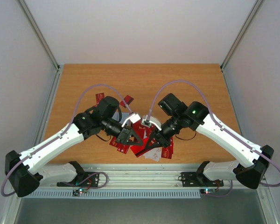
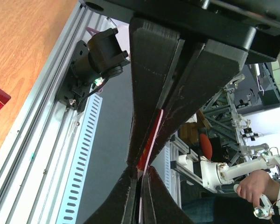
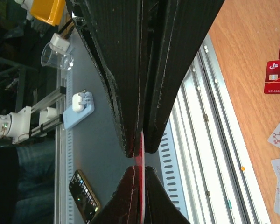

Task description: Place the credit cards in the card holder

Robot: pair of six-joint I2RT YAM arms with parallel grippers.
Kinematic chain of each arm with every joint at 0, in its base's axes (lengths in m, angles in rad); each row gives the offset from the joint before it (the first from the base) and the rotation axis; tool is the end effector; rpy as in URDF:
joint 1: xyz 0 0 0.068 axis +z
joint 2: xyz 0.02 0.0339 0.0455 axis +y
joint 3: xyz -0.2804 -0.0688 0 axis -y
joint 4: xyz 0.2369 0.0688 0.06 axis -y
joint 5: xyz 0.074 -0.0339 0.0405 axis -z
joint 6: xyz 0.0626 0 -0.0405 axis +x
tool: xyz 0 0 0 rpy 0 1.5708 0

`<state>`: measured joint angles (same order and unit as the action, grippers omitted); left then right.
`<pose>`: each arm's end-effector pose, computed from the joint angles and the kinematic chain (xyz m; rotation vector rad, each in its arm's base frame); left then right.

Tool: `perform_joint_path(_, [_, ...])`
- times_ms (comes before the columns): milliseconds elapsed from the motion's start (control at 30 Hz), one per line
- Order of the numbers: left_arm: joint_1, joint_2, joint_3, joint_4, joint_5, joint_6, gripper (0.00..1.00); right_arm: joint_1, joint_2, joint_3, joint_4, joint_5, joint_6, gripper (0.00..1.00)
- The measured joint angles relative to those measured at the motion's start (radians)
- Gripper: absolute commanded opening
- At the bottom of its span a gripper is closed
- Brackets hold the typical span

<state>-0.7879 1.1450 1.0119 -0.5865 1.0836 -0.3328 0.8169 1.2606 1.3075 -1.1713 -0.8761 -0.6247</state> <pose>0.1192 -0.1983 0.3288 1.1678 2.1689 -1.7841 0.1138 0.1915 0.3487 -1.8669 1.7187 1.2314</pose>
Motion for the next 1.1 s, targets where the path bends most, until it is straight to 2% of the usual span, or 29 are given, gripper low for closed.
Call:
perform_joint_path(100, [0.000, -0.003, -0.009, 0.026, 0.005, -0.011, 0.01, -0.006, -0.002, 0.000, -0.005, -0.009, 0.001, 0.01])
perform_joint_path(300, [-0.005, -0.007, -0.021, 0.065, 0.006, -0.035, 0.00, -0.010, -0.004, 0.000, -0.016, -0.018, 0.002, 0.02])
perform_joint_path(433, [-0.005, -0.010, -0.034, 0.092, -0.005, -0.058, 0.00, -0.017, -0.006, 0.002, -0.019, 0.003, 0.010, 0.17])
perform_joint_path(500, [-0.003, -0.015, -0.038, 0.104, -0.035, -0.080, 0.00, -0.031, -0.004, 0.012, -0.018, 0.023, 0.021, 0.29])
perform_joint_path(667, [0.034, -0.045, -0.051, 0.109, -0.149, -0.138, 0.00, -0.092, -0.004, 0.021, 0.018, 0.043, 0.062, 0.50])
perform_joint_path(800, [0.083, -0.095, -0.063, 0.100, -0.257, -0.173, 0.00, -0.119, -0.023, -0.020, 0.081, 0.096, 0.115, 0.53])
perform_joint_path(900, [0.134, -0.135, -0.070, 0.068, -0.339, -0.177, 0.00, -0.130, -0.027, -0.045, 0.137, 0.154, 0.184, 0.59])
perform_joint_path(1000, [0.213, -0.158, -0.072, 0.019, -0.412, -0.172, 0.00, -0.143, -0.029, -0.084, 0.219, 0.209, 0.273, 0.65])
perform_joint_path(1100, [0.301, -0.156, -0.072, -0.032, -0.460, -0.146, 0.00, -0.146, -0.020, -0.124, 0.315, 0.270, 0.370, 0.66])
